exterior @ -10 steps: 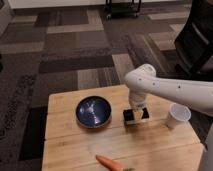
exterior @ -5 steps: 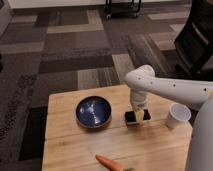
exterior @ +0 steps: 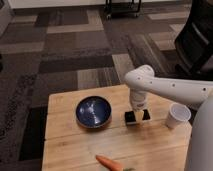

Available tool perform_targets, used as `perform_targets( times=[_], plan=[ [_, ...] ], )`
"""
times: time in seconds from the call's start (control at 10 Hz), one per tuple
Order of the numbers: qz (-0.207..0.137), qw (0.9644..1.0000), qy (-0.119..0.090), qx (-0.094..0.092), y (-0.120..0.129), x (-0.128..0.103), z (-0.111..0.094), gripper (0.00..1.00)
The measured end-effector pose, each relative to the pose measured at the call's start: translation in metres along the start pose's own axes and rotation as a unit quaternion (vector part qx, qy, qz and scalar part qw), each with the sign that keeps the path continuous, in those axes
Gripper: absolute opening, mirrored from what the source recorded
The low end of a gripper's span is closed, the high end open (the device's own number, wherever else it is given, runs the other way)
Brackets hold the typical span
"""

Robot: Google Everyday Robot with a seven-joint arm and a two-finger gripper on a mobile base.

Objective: Place the eraser on the white sponge

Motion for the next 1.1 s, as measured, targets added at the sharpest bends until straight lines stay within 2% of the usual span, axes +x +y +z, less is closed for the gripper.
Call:
perform_targets(
  times=[0.3,0.4,0.5,0.6,0.7,0.8,1.0,1.1],
  plan=[
    [0.000,1.0000,0.000,0.000,0.0000,0.0001,0.0000,0.01],
    [0.000,1.0000,0.000,0.000,0.0001,0.0002,0.0000,0.09],
    [0.000,1.0000,0.000,0.000,0.0001,0.0002,0.0001,0.28],
    [0.000,1.0000,0.000,0.000,0.0001,0.0002,0.0001,0.36],
    [0.000,1.0000,0.000,0.000,0.0001,0.0002,0.0001,0.48],
    [0.000,1.0000,0.000,0.000,0.0001,0.0002,0.0000,0.68],
    [0.000,1.0000,0.000,0.000,0.0001,0.0002,0.0000,0.79],
    [0.000,1.0000,0.000,0.000,0.0001,0.0002,0.0001,0.80]
  ],
)
